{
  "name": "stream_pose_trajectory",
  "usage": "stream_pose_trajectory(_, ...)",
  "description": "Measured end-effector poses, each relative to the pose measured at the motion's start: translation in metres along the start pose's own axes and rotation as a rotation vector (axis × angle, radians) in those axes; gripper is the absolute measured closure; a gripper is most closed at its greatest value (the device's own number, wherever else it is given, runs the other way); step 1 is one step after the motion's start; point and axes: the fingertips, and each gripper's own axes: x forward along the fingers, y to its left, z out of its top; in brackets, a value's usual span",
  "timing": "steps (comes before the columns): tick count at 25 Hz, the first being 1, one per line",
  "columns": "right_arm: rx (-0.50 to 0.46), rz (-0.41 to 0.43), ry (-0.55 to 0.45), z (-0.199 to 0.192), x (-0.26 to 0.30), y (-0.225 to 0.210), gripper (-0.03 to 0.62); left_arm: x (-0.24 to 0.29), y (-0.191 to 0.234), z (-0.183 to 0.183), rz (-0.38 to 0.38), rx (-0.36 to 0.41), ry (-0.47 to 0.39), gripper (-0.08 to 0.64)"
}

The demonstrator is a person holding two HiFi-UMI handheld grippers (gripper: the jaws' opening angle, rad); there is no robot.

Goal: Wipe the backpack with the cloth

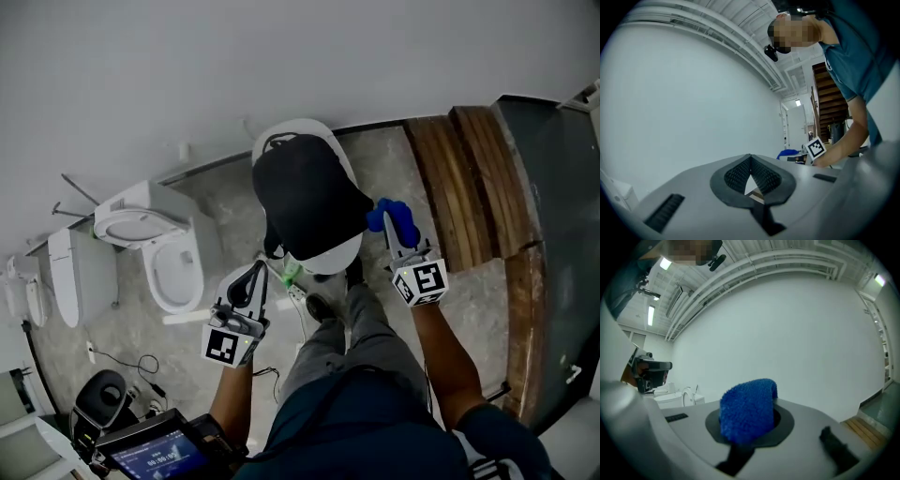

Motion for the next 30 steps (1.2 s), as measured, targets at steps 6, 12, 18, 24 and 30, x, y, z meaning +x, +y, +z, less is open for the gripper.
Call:
stream_pose_trajectory(6,0.114,-0.052,0.127,-0.11,0.07,-0.045,0.572,0.039,0.028,-0.053,0.014,-0.052,0.059,0.557)
stream_pose_trajectory(12,0.298,-0.097,0.2,-0.208,0.13,-0.085,0.572,0.079,0.054,-0.12,0.021,-0.117,0.131,0.557)
stream_pose_trajectory(18,0.567,0.12,0.396,-0.328,0.197,-0.079,0.572,0.124,0.078,-0.15,0.014,-0.124,0.147,0.557)
stream_pose_trajectory(24,1.066,0.25,0.41,-0.364,0.17,-0.087,0.572,0.153,0.094,-0.163,0.003,-0.143,0.16,0.557)
stream_pose_trajectory(30,0.847,0.372,0.522,-0.375,0.174,-0.072,0.572,0.158,0.106,-0.171,0.014,-0.159,0.183,0.557)
